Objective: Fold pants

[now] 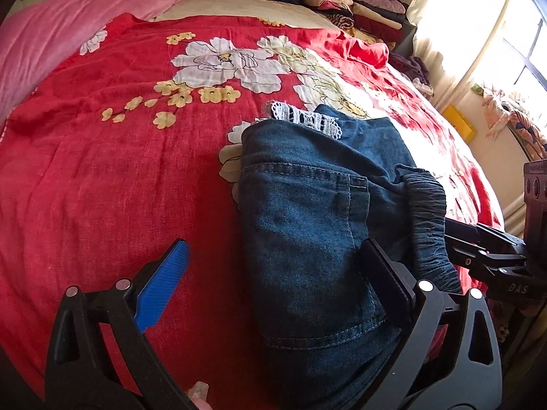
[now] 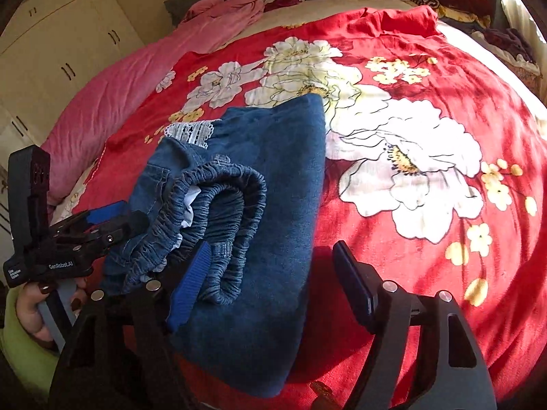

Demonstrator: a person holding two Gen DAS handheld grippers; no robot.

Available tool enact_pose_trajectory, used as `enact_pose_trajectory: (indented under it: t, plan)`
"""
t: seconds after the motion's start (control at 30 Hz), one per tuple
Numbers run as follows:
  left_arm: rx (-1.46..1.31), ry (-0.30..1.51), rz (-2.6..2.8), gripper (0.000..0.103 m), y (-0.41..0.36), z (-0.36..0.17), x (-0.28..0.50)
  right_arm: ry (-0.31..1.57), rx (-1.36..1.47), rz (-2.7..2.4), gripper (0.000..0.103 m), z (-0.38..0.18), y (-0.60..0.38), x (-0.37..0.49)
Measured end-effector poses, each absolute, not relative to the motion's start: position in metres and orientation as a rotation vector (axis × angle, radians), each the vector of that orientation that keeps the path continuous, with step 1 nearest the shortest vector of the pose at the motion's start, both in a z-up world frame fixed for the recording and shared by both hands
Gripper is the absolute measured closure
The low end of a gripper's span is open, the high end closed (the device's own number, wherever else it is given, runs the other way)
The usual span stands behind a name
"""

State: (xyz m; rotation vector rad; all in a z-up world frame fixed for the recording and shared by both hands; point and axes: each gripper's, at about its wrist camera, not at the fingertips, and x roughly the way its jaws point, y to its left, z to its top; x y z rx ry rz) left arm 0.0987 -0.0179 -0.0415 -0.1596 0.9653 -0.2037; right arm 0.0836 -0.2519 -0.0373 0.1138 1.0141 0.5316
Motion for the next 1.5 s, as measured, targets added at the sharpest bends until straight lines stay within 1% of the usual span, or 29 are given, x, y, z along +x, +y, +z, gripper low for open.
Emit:
enact_pose_trajectory:
  t: [0.17,0.23,0.27,0.3,0.33,0.37,0.4,0.43,0.47,0.5,0.53,0.6,0.9,1.1,1.17,1.2,1.23,1.33,1.37,1.47,1.5]
  plan:
    - [-0.145,0.964,-0.207,0.012,-0.025,-0.046,0.103,1.013,0.087,0.566,0.031,-0.044,-0.245,0.091]
    - [-0.142,0.963,-0.211,0.017,-0.028,-0.047,0.104,1.017,0.093,0.579,0.031,-0.046,-0.245,0.093]
    - [-0.143,0.961,-0.213,0.019,-0.029,-0.047,0.105,1.019,0.095,0.586,0.033,-0.046,-0.244,0.094]
    - [-0.146,0.961,-0.217,0.024,-0.03,-0.047,0.105,1.021,0.098,0.598,0.039,-0.047,-0.244,0.095]
    - [-0.15,0.958,-0.226,0.034,-0.031,-0.047,0.105,1.023,0.102,0.614,0.05,-0.047,-0.242,0.094]
    - [-0.156,0.954,-0.239,0.041,-0.033,-0.046,0.105,1.022,0.103,0.628,0.054,-0.047,-0.241,0.094]
    - [-0.157,0.952,-0.248,0.05,-0.036,-0.045,0.104,1.017,0.098,0.64,0.067,-0.046,-0.238,0.092]
    - [-0.139,0.945,-0.244,0.056,-0.04,-0.044,0.103,1.009,0.093,0.652,0.077,-0.043,-0.236,0.091]
    - [-0.123,0.938,-0.243,0.06,-0.043,-0.042,0.102,0.991,0.084,0.651,0.079,-0.04,-0.234,0.089]
    - [-0.116,0.931,-0.242,0.07,-0.045,-0.04,0.101,0.971,0.078,0.655,0.081,-0.035,-0.233,0.086]
    - [-0.117,0.923,-0.239,0.075,-0.045,-0.036,0.1,0.949,0.074,0.66,0.082,-0.029,-0.232,0.084]
    - [-0.123,0.909,-0.244,0.078,-0.043,-0.029,0.1,0.92,0.067,0.667,0.083,-0.02,-0.23,0.081]
    - [-0.161,0.794,-0.229,0.079,-0.03,0.016,0.114,0.782,-0.001,0.663,0.083,0.022,-0.217,0.098]
    - [-0.149,0.773,-0.191,0.079,-0.028,0.015,0.131,0.784,-0.007,0.616,0.083,0.018,-0.212,0.124]
    - [-0.138,0.796,-0.168,0.076,-0.028,0.004,0.137,0.827,-0.019,0.574,0.078,0.006,-0.212,0.132]
    - [-0.128,0.819,-0.151,0.07,-0.029,-0.004,0.14,0.858,-0.038,0.527,0.066,-0.001,-0.212,0.136]
    - [-0.122,0.839,-0.14,0.061,-0.029,-0.011,0.142,0.893,-0.059,0.474,0.05,-0.009,-0.213,0.14]
    - [-0.112,0.901,-0.123,0.05,-0.028,-0.031,0.146,0.986,-0.002,0.432,0.042,-0.033,-0.226,0.149]
    - [-0.116,0.911,-0.12,0.049,-0.027,-0.036,0.146,1.002,0.029,0.431,0.041,-0.035,-0.231,0.151]
    - [-0.135,0.905,-0.119,0.046,-0.022,-0.034,0.14,0.969,0.027,0.423,0.04,-0.026,-0.234,0.145]
    - [-0.141,0.894,-0.122,0.041,-0.021,-0.029,0.137,0.942,0.02,0.42,0.04,-0.021,-0.236,0.139]
